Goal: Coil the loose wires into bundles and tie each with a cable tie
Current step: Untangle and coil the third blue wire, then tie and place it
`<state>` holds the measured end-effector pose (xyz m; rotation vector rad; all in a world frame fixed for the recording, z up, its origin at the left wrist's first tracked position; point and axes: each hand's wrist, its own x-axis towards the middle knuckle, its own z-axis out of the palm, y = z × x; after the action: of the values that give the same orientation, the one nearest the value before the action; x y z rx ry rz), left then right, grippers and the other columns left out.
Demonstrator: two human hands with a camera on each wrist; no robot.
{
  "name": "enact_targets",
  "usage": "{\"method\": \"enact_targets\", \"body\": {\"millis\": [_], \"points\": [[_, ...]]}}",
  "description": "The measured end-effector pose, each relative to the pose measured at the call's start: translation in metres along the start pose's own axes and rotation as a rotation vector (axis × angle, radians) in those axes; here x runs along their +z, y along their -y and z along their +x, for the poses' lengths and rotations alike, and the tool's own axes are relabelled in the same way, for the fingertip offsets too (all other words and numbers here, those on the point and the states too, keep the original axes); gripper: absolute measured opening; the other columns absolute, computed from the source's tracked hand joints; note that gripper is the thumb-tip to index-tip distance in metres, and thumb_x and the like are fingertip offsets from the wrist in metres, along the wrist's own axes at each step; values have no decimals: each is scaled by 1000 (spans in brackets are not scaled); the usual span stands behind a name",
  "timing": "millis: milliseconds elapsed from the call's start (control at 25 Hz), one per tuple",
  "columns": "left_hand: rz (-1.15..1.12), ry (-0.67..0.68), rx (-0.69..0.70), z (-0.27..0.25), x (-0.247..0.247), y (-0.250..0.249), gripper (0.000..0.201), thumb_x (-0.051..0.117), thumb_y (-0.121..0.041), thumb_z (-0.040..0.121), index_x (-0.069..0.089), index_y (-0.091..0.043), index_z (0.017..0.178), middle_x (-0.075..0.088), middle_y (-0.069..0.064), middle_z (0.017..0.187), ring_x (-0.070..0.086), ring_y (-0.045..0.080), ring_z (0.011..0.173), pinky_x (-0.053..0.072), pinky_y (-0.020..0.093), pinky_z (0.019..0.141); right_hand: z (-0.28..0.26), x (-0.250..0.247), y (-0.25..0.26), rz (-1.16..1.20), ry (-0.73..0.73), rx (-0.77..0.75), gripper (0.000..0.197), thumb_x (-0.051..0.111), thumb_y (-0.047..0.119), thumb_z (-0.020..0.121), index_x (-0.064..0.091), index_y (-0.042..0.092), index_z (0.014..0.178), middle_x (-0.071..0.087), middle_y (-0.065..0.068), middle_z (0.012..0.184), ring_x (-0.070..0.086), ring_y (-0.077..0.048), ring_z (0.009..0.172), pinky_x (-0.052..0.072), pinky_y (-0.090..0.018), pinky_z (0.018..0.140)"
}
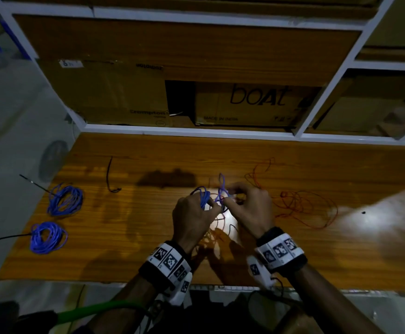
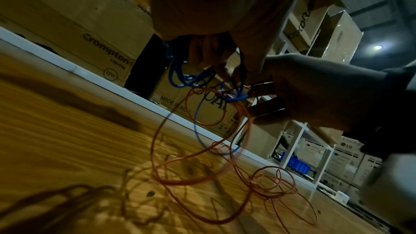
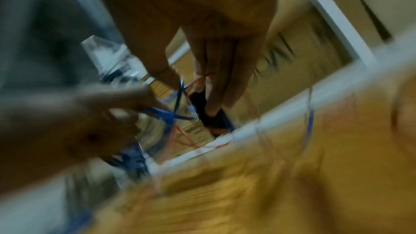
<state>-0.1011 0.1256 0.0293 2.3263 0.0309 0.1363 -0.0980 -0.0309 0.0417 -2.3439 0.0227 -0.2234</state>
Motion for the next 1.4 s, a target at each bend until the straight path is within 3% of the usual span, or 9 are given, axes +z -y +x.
{"method": "enact_targets", "body": {"millis": [80,160,360,560,680,840,960,1160,1400], "points": [[-7,-19,-15,-1,2,4,22,69,-36,81,60,-22,66,55,-2,54,54,17,48,41,31,45,4,-6,-5,-150,-70,-29,16,73,36,81,65,26,71,65,12,67,61,-6,61,48,-27,54],[0,-23,1,-3,-1,6,19,70,-33,82,62,-21,70,55,-2,54,52,15,46,34,26,43,10,-9,-18,-34,-94,45,18,75,29,81,65,23,68,67,9,67,63,-9,63,49,-31,56],[-188,-66,33,1,-3,15,26,70,-21,88,54,-21,68,45,-3,52,38,11,45,29,22,45,28,-25,-41,53,-140,290,23,72,30,82,65,25,61,65,10,58,63,-6,58,40,-24,54],[-434,-119,-72,1,8,11,26,57,-14,98,53,-1,76,40,-3,57,36,8,49,26,17,46,34,-33,-40,-192,-189,142,19,65,38,81,66,20,74,69,0,70,64,-22,63,49,-30,55],[-469,-60,-202,5,7,8,33,55,-20,98,51,-7,68,38,-5,54,33,6,45,26,22,46,33,-37,-39,-353,-179,128,22,65,39,75,57,18,71,62,-3,61,60,-26,57,47,-31,50],[-328,-29,-155,10,4,14,51,67,-33,94,39,-19,54,34,-9,46,30,8,40,20,21,43,32,-34,-39,-114,-45,18,6,63,34,80,64,30,76,66,8,68,64,-13,59,48,-30,54],[-292,-13,-138,10,2,17,58,62,-51,93,37,-20,51,32,-8,45,28,6,41,19,23,43,40,-33,-39,81,80,37,28,70,14,87,68,41,78,69,11,69,66,-1,57,50,-25,55],[-358,-29,-159,12,0,26,57,67,-51,90,57,-5,58,52,4,50,47,18,45,36,35,47,38,-31,-46,177,143,120,17,83,13,79,74,26,74,71,4,62,61,0,50,46,-27,54],[-310,20,-40,8,-4,14,44,76,-44,85,55,-19,56,52,-1,50,44,10,45,35,29,46,28,-27,-21,-34,220,35,8,82,19,82,75,20,78,73,9,76,67,-2,71,56,-24,66]]}}
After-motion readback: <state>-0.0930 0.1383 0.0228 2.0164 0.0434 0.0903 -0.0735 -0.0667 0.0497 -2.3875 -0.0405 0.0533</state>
